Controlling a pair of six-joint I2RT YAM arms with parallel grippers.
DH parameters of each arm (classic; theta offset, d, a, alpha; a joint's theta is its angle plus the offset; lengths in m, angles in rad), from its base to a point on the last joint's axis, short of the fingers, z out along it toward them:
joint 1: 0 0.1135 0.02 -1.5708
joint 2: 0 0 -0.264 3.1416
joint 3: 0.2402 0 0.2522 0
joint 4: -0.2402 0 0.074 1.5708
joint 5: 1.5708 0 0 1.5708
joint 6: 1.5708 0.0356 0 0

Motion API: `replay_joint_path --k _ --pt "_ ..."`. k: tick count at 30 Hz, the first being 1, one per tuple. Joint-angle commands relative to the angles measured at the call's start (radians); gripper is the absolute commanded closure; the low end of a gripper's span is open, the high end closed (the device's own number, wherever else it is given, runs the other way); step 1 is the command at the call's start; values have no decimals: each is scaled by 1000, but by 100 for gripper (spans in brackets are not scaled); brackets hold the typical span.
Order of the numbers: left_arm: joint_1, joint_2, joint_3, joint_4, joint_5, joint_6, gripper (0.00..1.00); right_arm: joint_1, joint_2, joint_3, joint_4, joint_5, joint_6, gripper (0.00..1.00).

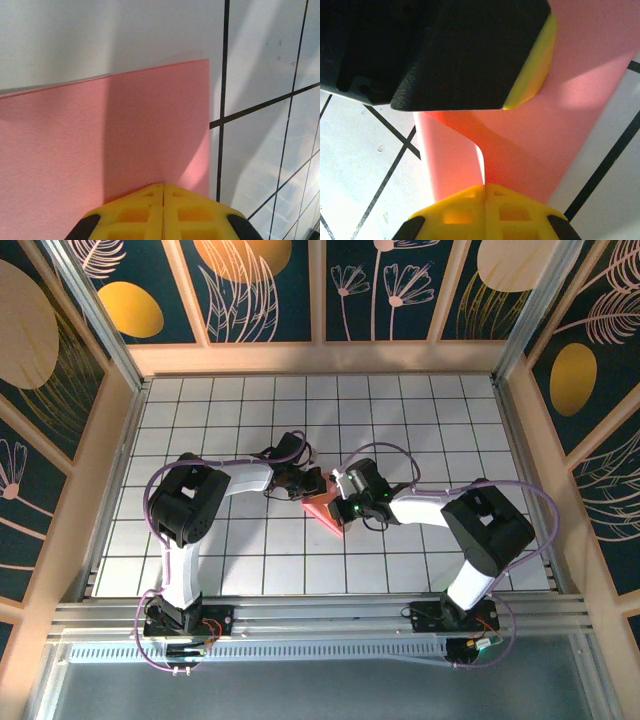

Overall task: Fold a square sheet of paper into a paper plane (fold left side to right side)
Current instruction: Third fold the triangle at the center of the table.

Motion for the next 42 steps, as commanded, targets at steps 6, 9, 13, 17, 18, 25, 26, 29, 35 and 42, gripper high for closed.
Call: replay_joint_path --k 6,9,13,17,18,25,26,29,35,42 --pt "-8 34 7 -69 -38 20 93 -7 28 14 -15 11 -15 100" --pt "-8 33 6 -68 -38 21 92 -7 41 14 -15 7 -15 100" --pt "-8 27 3 -63 -40 18 89 -8 60 12 -15 10 -14 100" --pt "-7 7 15 -62 -50 21 83 -7 68 3 -17 10 -12 100" --pt "-8 0 23 -69 -58 26 81 -7 66 0 -17 11 -12 100" --pt "26 -119 43 -83 -112 44 78 -7 65 -17 -22 11 -8 100" --pt "35 -150 26 -75 -125 43 78 -7 62 -17 -21 10 -8 100" --pt "49 -247 -48 -34 -150 45 81 -7 63 -16 -19 5 -7 100" --pt "32 -375 -239 122 -56 -15 90 -7 63 -13 -23 1 -10 100" --pt "-32 -332 -299 191 -12 -93 94 -7 60 -20 -20 -1 -6 100"
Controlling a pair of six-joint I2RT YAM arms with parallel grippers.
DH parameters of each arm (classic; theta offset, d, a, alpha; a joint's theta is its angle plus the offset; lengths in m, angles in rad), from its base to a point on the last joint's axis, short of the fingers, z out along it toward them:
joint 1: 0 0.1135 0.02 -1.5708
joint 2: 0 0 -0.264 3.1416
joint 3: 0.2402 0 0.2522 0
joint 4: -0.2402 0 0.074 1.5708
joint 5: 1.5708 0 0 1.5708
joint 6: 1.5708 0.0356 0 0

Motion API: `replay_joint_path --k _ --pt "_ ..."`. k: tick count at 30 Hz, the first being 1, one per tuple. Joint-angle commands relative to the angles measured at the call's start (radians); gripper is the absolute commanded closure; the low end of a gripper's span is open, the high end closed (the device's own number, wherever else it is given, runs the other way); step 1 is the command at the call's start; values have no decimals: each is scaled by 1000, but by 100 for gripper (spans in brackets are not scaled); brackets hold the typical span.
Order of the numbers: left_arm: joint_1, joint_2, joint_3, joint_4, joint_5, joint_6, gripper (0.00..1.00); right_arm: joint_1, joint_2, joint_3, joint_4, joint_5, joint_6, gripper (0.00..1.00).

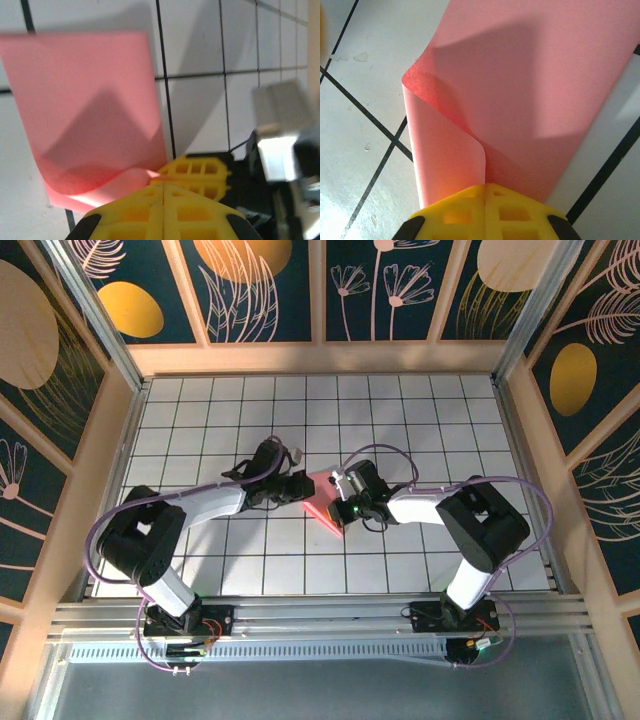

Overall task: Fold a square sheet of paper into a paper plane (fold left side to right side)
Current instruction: Third fold the triangle at the center of the table.

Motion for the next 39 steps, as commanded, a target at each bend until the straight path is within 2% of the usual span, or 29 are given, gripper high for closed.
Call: replay_joint_path --k 1,15,39 --pt "-18 28 -15 68 35 -49 94 -6 26 -22 -31 4 -5 100" --pt "-56 141 1 64 56 -59 95 -5 29 -17 -38 7 -6 100" --pt "-55 130 -42 10 -8 -39 96 -5 40 -9 -47 12 -11 100"
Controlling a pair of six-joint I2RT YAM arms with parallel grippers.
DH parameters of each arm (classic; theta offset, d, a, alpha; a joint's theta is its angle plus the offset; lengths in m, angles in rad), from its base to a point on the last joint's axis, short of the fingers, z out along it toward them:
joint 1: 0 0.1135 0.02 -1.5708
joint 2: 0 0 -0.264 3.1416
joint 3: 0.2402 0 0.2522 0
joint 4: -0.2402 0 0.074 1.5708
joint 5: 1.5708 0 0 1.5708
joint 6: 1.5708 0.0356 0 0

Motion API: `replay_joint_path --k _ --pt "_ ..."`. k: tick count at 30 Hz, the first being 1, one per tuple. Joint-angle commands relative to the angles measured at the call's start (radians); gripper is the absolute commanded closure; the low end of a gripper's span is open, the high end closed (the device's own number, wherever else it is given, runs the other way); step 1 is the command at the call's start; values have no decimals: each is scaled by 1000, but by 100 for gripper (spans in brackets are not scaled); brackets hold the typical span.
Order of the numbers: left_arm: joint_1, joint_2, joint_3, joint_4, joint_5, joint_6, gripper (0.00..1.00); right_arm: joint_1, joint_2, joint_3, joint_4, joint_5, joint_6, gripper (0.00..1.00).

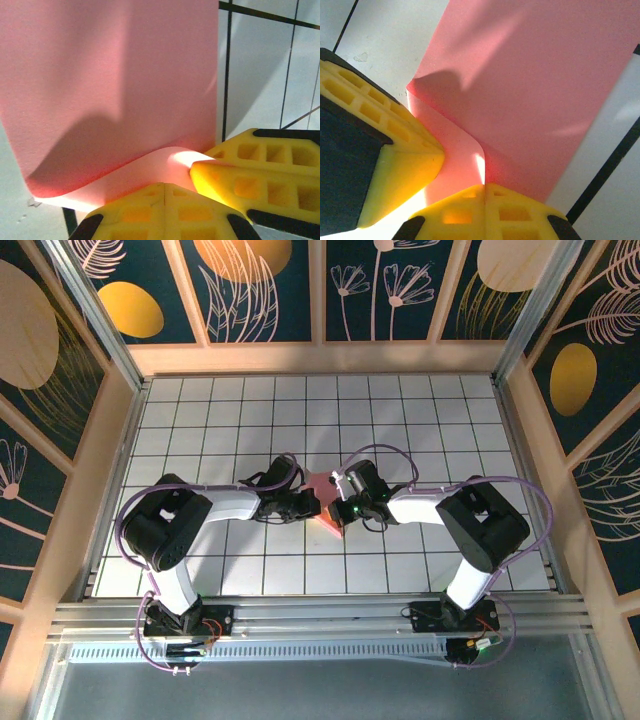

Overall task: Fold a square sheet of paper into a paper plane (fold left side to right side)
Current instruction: Third fold the triangle at the center of the table.

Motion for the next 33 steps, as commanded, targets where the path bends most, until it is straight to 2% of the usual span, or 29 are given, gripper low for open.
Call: replay_joint_path --k 1,19,25,33 --pt "-3 -2 -16 -29 -20 11 96 -5 39 -7 -48 10 -11 100" --pt "-3 46 -23 -79 -89 1 100 -14 12 21 -41 -9 22 100" --pt "-2 59 -22 -103 -109 1 100 -31 -22 39 -40 -22 46 90" --pt "-3 68 -17 -111 -112 0 100 -65 -88 49 -112 13 59 71"
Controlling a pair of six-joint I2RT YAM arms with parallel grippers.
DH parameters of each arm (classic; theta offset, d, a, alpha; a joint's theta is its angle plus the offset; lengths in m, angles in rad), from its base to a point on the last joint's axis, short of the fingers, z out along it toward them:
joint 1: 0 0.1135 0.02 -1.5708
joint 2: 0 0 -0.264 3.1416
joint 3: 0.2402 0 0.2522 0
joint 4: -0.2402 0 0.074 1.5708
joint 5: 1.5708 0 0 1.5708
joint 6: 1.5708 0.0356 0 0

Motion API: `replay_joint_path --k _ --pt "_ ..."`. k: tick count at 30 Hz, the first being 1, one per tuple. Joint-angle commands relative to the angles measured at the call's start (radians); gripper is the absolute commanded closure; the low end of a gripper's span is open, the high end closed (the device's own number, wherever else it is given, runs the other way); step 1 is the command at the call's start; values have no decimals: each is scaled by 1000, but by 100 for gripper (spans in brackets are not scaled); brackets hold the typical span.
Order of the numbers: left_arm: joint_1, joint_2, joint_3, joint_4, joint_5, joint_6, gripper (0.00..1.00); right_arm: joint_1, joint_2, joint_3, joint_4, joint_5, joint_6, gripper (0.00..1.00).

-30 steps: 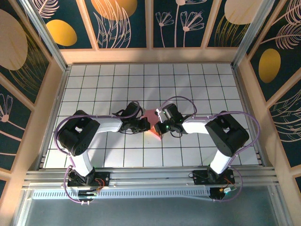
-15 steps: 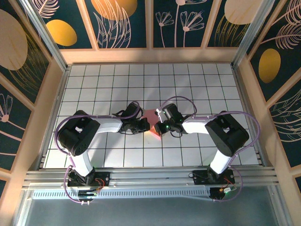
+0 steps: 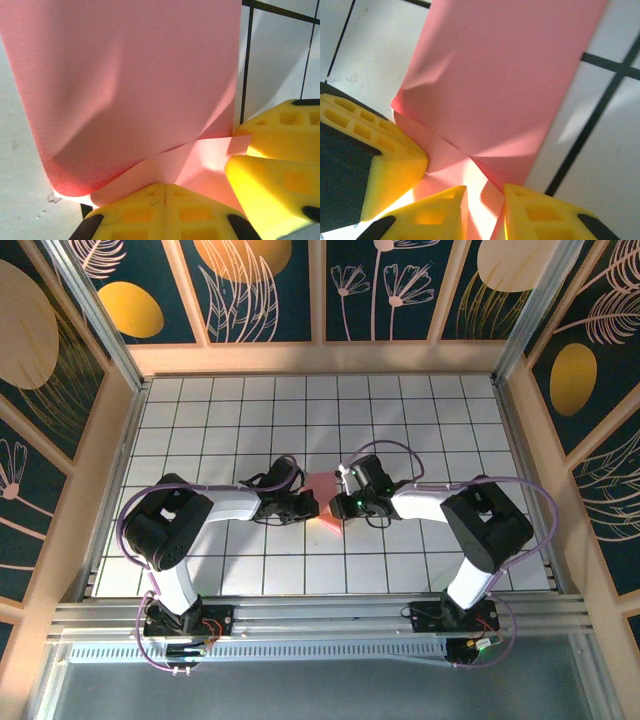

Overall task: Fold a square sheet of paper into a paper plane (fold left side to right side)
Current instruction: Third fold the triangle at the center of the table.

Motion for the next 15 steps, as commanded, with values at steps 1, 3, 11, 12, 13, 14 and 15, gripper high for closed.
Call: replay_joint_path --k 1,3,11,12,13,14,15 --pt "-1 60 -15 -94 -83 1 100 -22 -73 29 -71 27 8 69" --pt "-2 59 -13 -94 -83 0 100 -33 -103 33 -108 27 14 66" --pt "-2 57 -8 -95 -84 2 100 -45 -148 35 -220 -195 96 82" --pt "-2 57 -7 -95 -84 -1 100 -44 -142 23 -211 -234 120 86" --pt "-2 57 -8 -94 -85 -1 100 -41 -133 15 -200 -267 137 90" --pt "-2 57 -7 -94 -86 -2 100 -36 -127 5 -188 -292 154 94" --pt "-2 58 -7 -94 -86 -2 100 -30 -120 -4 -176 -302 166 96"
